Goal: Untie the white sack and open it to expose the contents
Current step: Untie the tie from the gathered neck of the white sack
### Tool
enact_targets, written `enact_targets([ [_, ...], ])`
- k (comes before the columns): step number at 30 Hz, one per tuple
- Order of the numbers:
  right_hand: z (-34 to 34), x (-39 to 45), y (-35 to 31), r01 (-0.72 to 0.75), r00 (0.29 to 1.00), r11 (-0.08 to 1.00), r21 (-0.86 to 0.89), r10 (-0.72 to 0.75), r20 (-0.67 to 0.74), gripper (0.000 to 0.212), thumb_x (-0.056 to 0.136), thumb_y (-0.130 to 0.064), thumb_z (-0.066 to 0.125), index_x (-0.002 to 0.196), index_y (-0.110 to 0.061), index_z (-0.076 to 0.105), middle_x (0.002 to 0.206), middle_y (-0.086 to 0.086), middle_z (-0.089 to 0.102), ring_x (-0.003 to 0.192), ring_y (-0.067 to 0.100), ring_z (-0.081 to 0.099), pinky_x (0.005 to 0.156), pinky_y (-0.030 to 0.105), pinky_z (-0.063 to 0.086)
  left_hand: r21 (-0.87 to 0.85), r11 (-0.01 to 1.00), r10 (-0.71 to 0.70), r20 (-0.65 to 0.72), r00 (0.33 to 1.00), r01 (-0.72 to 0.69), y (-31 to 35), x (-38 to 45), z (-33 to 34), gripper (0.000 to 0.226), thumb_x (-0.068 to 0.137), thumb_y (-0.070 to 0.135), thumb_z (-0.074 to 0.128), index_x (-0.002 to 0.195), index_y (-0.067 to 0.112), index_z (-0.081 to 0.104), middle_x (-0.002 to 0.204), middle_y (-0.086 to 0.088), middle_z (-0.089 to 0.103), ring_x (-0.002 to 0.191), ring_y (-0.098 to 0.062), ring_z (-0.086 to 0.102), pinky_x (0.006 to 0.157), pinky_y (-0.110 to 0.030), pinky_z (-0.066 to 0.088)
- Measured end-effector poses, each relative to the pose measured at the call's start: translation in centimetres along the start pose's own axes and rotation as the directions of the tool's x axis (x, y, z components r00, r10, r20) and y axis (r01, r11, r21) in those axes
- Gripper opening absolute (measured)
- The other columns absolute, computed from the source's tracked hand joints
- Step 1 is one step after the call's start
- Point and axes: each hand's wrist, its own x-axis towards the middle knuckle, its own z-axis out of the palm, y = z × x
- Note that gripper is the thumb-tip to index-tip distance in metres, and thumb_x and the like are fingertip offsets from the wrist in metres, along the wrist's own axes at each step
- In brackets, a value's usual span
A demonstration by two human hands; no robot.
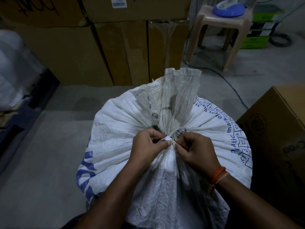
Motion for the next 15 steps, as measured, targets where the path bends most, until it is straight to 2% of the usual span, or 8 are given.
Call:
enact_targets([
  [5, 0.37, 0.07, 0.21, -0.002, 1.0, 1.0, 0.011, 0.002, -0.009, 0.023, 0.075, -0.02, 0.079, 0.061, -0.017, 0.061, 0.055, -0.006, 0.056, 0.055, 0.007, 0.054, 0.053, 0.016, 0.037, 0.016, 1.0, 0.009, -0.003, 1.0, -0.009, -0.08, 0.14, 0.12, 0.028, 0.062, 0.033, 0.091, 0.081, 0.019, 0.076, 0.082, -0.004, 0.082, 0.084, -0.022, 0.081, 0.086, -0.052, 0.065],
  [9, 0.44, 0.07, 0.21, 0.0, 1.0, 0.999, 0.033, 0.0, -0.013, 0.022, 0.075, -0.017, 0.079, 0.061, -0.018, 0.063, 0.054, -0.008, 0.056, 0.054, 0.003, 0.053, 0.053, 0.01, 0.034, 0.014, 1.0, 0.009, -0.009, 1.0, -0.009, -0.11, 0.13, 0.13, 0.026, 0.062, 0.032, 0.091, 0.079, 0.019, 0.075, 0.081, -0.004, 0.082, 0.083, -0.023, 0.08, 0.085, -0.052, 0.065],
  [15, 0.42, 0.03, 0.32, -0.001, 1.0, 1.0, 0.026, 0.001, -0.015, 0.02, 0.074, -0.015, 0.08, 0.062, -0.017, 0.064, 0.056, -0.008, 0.057, 0.055, 0.004, 0.054, 0.053, 0.009, 0.034, 0.021, 1.0, 0.01, -0.007, 1.0, -0.01, -0.2, 0.19, 0.15, 0.027, 0.063, 0.033, 0.091, 0.08, 0.019, 0.076, 0.081, -0.004, 0.082, 0.083, -0.022, 0.081, 0.085, -0.053, 0.065],
])
